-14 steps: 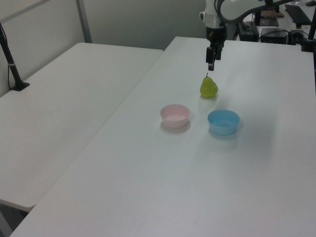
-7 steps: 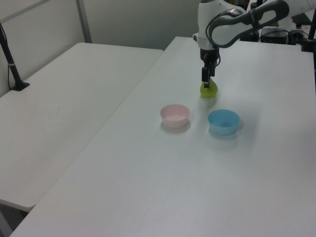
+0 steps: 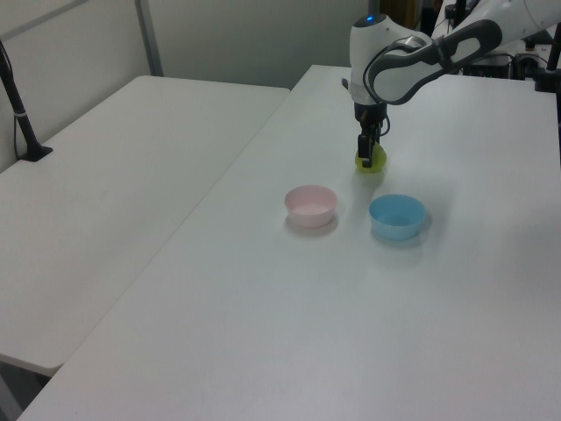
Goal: Place the pear in the bowl
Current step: 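Close the gripper on the green pear and lift it, then carry the held pear over the pink bowl and lower it in, then open the gripper to release the pear into the pink bowl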
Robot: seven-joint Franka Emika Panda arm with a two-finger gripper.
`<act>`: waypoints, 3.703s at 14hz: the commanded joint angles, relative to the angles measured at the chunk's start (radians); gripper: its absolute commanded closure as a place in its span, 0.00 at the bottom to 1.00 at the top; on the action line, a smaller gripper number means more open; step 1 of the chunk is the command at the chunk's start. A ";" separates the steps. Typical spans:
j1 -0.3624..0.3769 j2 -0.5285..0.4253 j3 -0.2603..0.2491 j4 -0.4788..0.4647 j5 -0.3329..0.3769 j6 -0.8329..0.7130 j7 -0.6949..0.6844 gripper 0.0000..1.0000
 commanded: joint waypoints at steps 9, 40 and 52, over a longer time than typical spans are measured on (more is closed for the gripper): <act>-0.010 -0.148 -0.011 0.041 -0.012 -0.138 -0.006 0.63; 0.314 0.047 0.024 0.082 0.011 0.191 0.264 0.60; 0.309 0.012 0.014 0.086 0.023 0.172 0.273 0.00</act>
